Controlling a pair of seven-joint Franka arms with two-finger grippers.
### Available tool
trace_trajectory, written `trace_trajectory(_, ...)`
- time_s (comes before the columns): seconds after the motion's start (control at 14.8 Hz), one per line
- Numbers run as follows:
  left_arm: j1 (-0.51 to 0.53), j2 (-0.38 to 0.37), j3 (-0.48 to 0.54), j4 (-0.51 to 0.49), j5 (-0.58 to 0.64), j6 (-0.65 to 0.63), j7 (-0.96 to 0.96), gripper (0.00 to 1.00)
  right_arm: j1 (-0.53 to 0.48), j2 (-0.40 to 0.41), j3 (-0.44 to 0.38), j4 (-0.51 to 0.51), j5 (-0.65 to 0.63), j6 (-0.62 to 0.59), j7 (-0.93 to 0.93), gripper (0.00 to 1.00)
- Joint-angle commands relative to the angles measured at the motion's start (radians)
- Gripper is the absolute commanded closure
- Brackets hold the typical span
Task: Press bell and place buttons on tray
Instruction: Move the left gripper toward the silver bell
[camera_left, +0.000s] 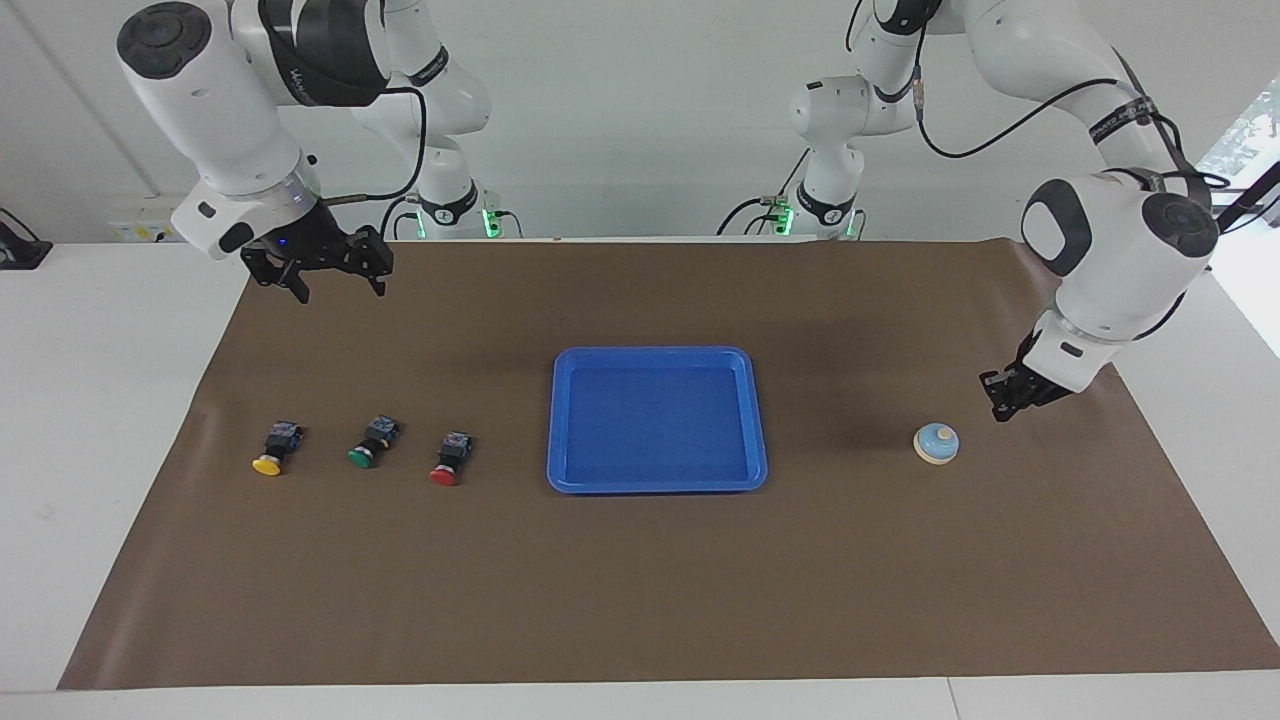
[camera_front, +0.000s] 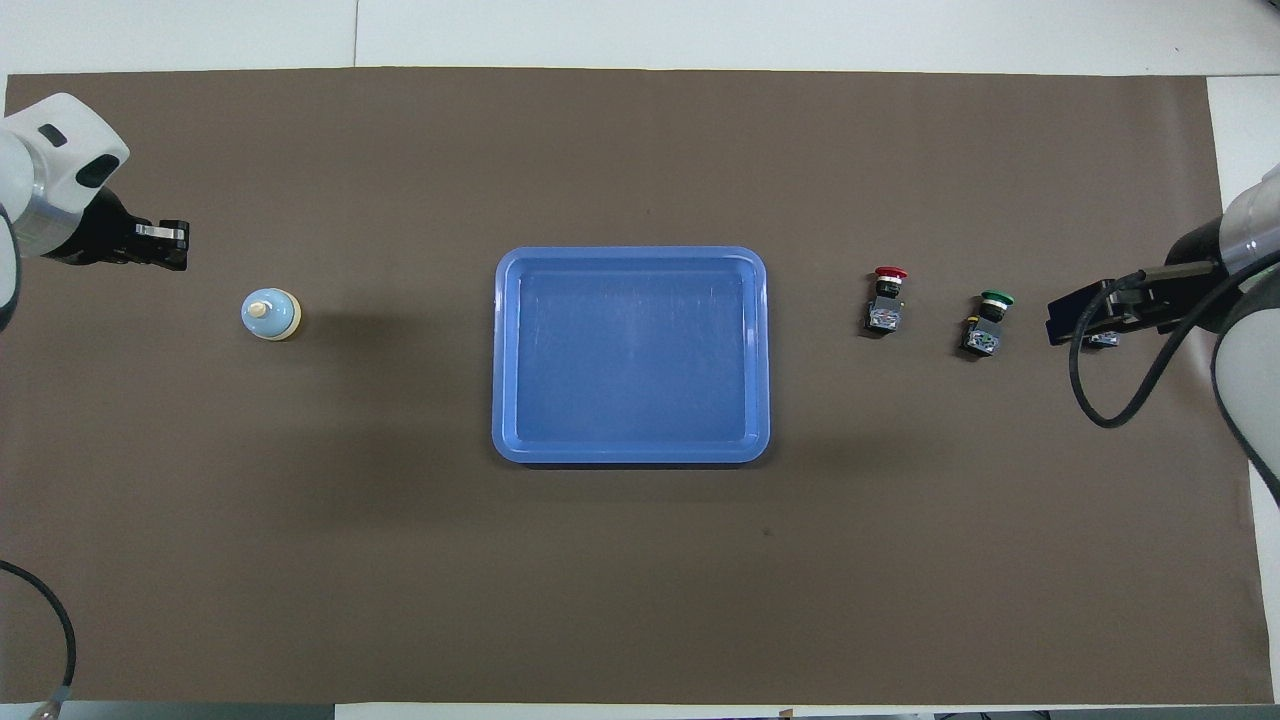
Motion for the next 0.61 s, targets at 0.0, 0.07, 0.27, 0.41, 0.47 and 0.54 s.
trace_trajectory(0.0,0.009,-0.02,0.0,-0.113,-0.007,0.114,0.0,1.0,-0.009,-0.007,0.005,-0.007,0.012,-0.012,-0.019,0.0)
trace_trajectory(0.07,0.009,-0.025,0.0,-0.136,-0.005,0.127,0.0,1.0,-0.009,-0.007,0.005,-0.007,0.012,-0.012,-0.019,0.0)
trace_trajectory(0.27,0.005,-0.022,0.0,-0.169,-0.007,0.151,-0.014,1.0,-0.009,-0.007,0.005,-0.007,0.012,-0.012,-0.019,0.0)
trace_trajectory(0.41,-0.003,-0.017,0.0,-0.181,-0.007,0.171,-0.034,1.0,-0.009,-0.007,0.005,-0.007,0.012,-0.012,-0.019,0.0)
trace_trajectory(0.47,-0.005,-0.016,0.0,-0.182,-0.005,0.173,-0.037,1.0,-0.009,-0.007,0.005,-0.007,0.012,-0.012,-0.019,0.0)
trace_trajectory(0.54,-0.005,-0.017,0.0,-0.193,-0.005,0.178,-0.037,1.0,-0.009,-0.007,0.005,-0.007,0.012,-0.012,-0.019,0.0)
